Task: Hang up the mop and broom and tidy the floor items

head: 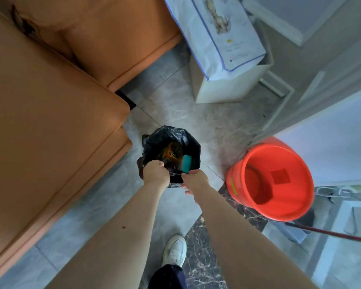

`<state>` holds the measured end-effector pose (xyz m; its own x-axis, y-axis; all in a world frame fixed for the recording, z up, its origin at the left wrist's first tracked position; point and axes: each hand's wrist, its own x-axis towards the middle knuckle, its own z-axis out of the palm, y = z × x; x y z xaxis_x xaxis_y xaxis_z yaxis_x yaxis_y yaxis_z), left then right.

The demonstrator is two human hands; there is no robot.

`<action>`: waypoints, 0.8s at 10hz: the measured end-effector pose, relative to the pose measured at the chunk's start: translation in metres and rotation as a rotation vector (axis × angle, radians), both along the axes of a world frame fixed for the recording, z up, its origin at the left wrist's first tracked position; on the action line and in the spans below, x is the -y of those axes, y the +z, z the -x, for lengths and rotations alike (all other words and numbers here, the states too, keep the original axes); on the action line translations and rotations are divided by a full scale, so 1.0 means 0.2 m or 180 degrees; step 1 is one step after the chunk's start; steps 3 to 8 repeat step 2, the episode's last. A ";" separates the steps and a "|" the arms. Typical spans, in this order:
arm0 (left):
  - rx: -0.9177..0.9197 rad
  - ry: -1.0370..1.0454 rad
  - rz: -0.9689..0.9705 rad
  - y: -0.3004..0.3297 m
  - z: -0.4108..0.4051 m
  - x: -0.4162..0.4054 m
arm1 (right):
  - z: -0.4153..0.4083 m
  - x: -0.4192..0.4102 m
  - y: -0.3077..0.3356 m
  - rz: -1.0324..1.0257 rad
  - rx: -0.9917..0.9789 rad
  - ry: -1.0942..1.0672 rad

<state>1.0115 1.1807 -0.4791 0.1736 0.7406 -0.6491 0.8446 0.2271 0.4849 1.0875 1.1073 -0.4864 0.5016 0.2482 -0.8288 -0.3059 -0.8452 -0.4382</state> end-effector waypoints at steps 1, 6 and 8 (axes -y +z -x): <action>-0.0117 -0.0154 0.0055 -0.06 -0.04 -0.04 | -0.06 -0.01 -0.07 0.0063 -0.0105 0.0144; -0.0177 -0.0351 0.0074 -0.08 -0.08 -0.08 | -0.11 -0.06 -0.09 0.0091 -0.0058 0.0107; -0.0177 -0.0351 0.0074 -0.08 -0.08 -0.08 | -0.11 -0.06 -0.09 0.0091 -0.0058 0.0107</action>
